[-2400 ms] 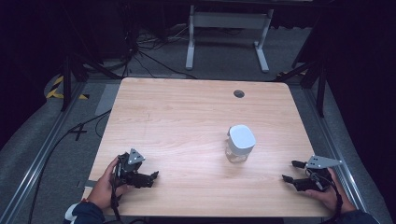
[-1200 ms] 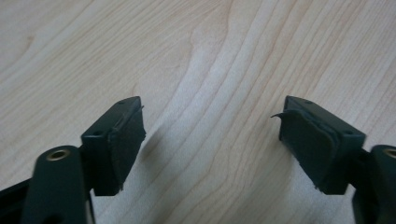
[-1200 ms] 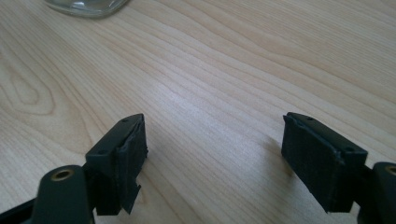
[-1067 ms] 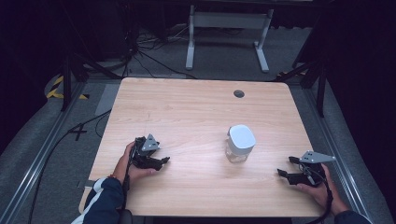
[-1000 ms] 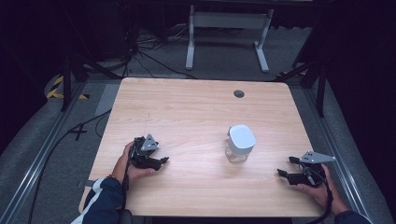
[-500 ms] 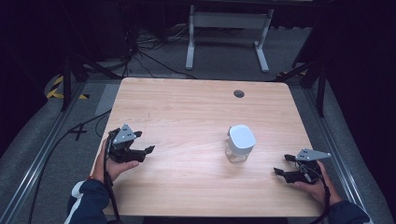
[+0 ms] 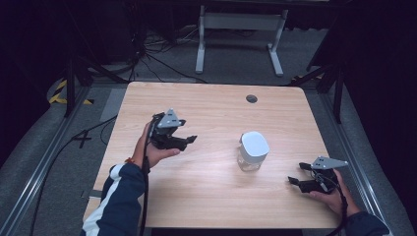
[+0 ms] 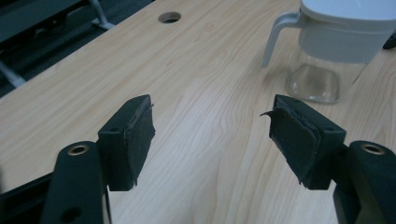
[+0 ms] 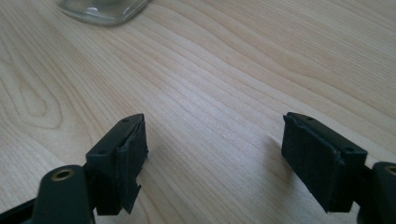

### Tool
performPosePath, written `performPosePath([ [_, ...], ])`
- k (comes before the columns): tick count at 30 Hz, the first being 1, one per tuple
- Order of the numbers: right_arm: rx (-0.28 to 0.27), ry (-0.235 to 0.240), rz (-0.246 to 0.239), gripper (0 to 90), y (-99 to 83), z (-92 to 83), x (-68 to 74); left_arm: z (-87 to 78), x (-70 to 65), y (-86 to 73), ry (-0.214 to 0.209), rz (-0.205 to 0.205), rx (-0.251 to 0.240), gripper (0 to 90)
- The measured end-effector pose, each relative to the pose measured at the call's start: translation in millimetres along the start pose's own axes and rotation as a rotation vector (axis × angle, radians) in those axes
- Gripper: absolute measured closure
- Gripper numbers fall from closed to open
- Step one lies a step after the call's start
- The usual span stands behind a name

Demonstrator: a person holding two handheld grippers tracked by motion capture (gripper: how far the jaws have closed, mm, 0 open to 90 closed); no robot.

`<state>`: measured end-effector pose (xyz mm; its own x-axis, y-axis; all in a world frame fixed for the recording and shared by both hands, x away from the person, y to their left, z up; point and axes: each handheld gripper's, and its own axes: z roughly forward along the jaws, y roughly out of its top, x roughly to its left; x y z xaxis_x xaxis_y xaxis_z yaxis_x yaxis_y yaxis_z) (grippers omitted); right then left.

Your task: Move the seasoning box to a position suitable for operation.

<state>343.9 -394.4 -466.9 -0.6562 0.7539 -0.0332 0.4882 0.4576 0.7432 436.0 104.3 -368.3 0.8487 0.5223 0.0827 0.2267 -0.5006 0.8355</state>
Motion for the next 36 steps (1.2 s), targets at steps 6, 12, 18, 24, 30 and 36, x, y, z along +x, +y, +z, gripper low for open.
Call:
performPosePath([
  [6,0.0,0.001,0.001,21.7,1.1,1.3,-0.1,34.0,-4.2,27.5,-0.058,0.02,-0.021,32.3],
  [12,0.002,-0.002,0.004,21.7,1.6,1.7,0.1,61.6,-3.5,46.0,-0.091,0.048,-0.025,33.8],
  [18,0.002,-0.019,0.017,21.6,2.3,2.3,0.7,86.2,-10.1,64.2,-0.138,0.059,-0.035,39.4],
  [24,0.0,-0.032,0.025,21.5,2.8,3.1,1.6,107.7,-25.0,76.7,-0.2,0.105,-0.067,62.8],
  [30,0.001,-0.038,0.03,21.5,2.2,2.4,2.6,122.9,-38.9,82.7,-0.246,0.144,-0.059,87.4],
  [36,0.003,-0.036,0.03,21.5,2.3,2.2,2.4,135.0,-42.1,82.2,-0.248,0.15,-0.037,89.8],
])
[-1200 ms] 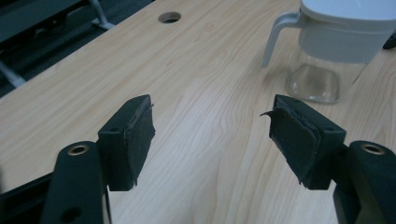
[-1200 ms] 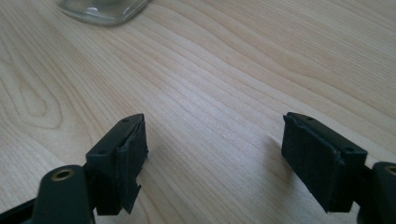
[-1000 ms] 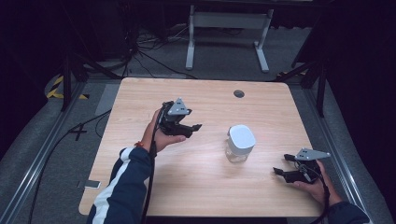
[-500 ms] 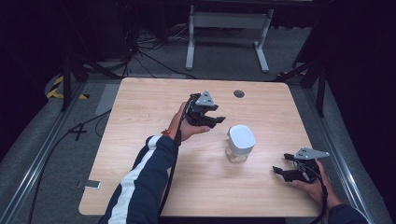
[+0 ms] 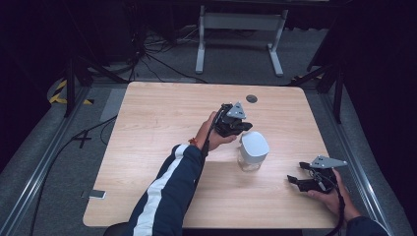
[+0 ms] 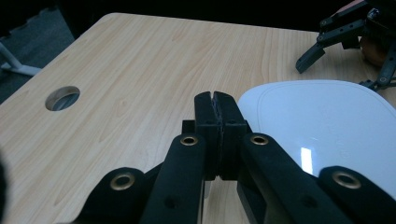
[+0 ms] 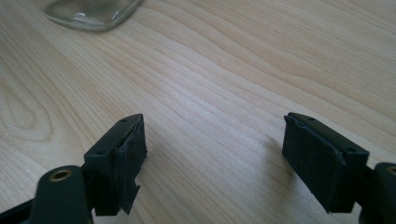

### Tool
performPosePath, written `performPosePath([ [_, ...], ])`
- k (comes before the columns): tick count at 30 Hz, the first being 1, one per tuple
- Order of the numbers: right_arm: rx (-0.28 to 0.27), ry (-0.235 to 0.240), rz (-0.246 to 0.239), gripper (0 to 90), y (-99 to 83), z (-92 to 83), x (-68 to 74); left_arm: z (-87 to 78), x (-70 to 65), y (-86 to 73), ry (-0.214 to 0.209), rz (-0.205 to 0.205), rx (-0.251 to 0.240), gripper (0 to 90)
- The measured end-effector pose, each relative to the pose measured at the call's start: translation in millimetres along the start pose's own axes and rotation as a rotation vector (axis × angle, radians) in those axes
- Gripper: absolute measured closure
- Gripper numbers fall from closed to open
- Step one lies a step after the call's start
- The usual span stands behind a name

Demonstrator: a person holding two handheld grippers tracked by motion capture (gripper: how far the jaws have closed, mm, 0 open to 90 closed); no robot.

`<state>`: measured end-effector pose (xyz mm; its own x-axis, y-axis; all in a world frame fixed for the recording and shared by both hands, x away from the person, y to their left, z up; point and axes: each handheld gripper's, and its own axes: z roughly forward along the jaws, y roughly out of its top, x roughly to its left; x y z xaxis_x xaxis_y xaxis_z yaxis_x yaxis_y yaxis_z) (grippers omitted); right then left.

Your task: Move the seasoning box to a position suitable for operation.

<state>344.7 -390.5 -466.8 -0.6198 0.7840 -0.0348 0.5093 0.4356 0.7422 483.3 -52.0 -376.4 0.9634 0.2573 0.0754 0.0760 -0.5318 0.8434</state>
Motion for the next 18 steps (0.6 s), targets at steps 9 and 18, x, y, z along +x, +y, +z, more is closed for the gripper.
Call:
performPosePath([
  [9,-0.002,-0.001,0.0,21.5,-0.1,0.2,0.1,11.0,-1.6,-3.8,-0.011,-0.014,0.007,89.6],
  [18,-0.002,0.001,-0.001,21.5,-0.4,-0.2,-0.3,-0.5,-6.1,0.4,-0.016,-0.031,-0.067,89.7],
])
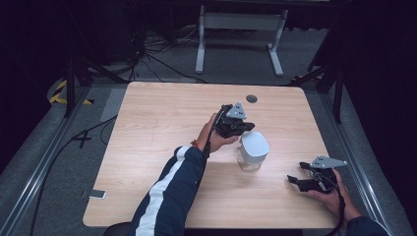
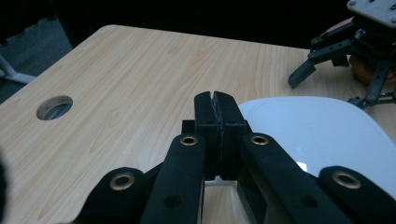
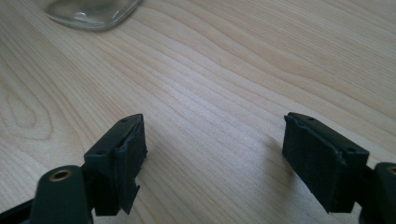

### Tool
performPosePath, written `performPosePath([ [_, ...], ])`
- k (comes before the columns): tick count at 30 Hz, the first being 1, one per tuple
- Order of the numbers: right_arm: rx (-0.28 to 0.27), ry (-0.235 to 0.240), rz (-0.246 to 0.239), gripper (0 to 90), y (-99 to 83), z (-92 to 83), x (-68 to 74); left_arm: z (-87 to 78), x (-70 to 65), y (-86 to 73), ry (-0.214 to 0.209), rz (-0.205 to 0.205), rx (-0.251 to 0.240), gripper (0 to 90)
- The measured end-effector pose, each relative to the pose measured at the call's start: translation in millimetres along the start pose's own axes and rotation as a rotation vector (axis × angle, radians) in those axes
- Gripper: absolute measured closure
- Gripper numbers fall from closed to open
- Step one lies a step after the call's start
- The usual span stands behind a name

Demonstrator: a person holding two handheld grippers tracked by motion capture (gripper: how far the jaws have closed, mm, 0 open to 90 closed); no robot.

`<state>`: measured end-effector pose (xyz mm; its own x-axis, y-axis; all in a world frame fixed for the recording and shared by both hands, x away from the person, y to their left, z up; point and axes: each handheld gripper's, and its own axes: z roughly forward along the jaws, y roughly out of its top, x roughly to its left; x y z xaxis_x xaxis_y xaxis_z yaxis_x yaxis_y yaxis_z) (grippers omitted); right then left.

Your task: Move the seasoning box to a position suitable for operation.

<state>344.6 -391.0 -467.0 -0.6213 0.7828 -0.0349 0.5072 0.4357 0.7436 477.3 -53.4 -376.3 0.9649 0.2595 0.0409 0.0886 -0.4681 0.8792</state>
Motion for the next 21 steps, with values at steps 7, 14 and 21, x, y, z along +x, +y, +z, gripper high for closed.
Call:
performPosePath([
  [7,0.0,0.0,0.001,21.5,0.0,0.0,0.0,-0.1,-7.9,0.7,-0.014,0.034,0.017,89.8],
  [14,0.0,0.0,0.0,21.5,0.0,0.0,0.1,-0.2,-4.0,-4.3,-0.014,0.017,0.006,89.8],
  [21,0.014,0.007,-0.01,29.6,1.1,-2.0,0.0,0.7,-2.5,-5.3,-0.003,0.011,0.008,89.8],
])
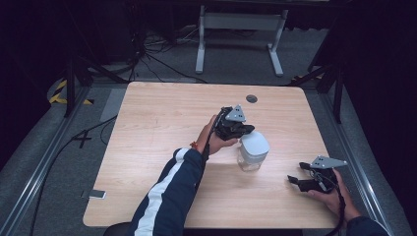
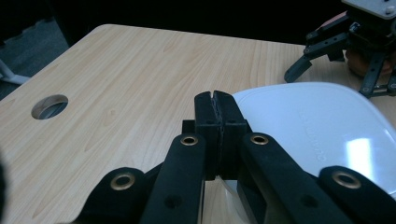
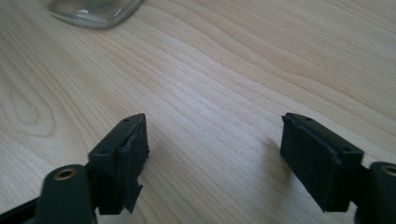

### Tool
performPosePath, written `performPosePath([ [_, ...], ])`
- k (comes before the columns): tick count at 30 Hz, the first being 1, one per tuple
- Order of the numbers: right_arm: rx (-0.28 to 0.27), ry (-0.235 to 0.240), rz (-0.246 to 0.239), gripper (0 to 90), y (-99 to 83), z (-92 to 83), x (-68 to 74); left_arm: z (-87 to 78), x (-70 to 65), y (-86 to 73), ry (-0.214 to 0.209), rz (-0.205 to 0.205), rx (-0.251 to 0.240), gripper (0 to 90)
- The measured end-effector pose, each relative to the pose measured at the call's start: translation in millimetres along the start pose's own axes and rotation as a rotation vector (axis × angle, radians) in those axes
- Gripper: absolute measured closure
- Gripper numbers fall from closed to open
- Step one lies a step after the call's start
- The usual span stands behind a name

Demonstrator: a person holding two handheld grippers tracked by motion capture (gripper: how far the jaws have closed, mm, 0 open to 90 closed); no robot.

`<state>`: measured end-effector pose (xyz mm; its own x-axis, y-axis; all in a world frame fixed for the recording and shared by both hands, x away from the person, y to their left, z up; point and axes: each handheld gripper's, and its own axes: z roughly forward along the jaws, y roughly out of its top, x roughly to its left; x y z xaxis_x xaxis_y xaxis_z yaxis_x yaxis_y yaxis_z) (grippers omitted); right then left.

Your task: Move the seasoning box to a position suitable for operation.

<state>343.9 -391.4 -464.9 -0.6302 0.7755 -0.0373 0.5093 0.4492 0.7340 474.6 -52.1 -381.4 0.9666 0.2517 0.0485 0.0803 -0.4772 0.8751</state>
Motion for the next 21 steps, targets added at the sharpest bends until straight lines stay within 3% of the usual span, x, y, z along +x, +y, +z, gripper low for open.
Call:
performPosePath([
  [1,0.0,0.004,-0.002,39.0,1.1,-1.0,0.8,0.4,0.1,-0.3,0.005,-0.003,-0.005,89.8],
  [2,0.0,0.028,0.002,43.1,3.2,-2.6,2.5,0.5,0.1,-0.7,0.003,-0.008,-0.004,89.8],
  [6,-0.058,0.034,-0.04,59.5,20.5,-12.1,12.1,1.0,1.2,-1.4,0.004,-0.006,-0.005,89.8],
  [13,-0.2,0.075,-0.101,77.1,71.5,-25.1,36.6,1.9,0.7,-1.4,0.01,-0.001,-0.008,89.6],
  [18,-0.191,0.074,-0.159,85.3,96.3,-17.8,55.0,3.0,1.4,-2.5,0.019,-0.01,-0.01,89.5],
  [21,-0.191,0.071,-0.165,87.9,105.0,-14.4,60.9,3.0,2.0,-2.6,0.018,-0.007,-0.006,89.1],
])
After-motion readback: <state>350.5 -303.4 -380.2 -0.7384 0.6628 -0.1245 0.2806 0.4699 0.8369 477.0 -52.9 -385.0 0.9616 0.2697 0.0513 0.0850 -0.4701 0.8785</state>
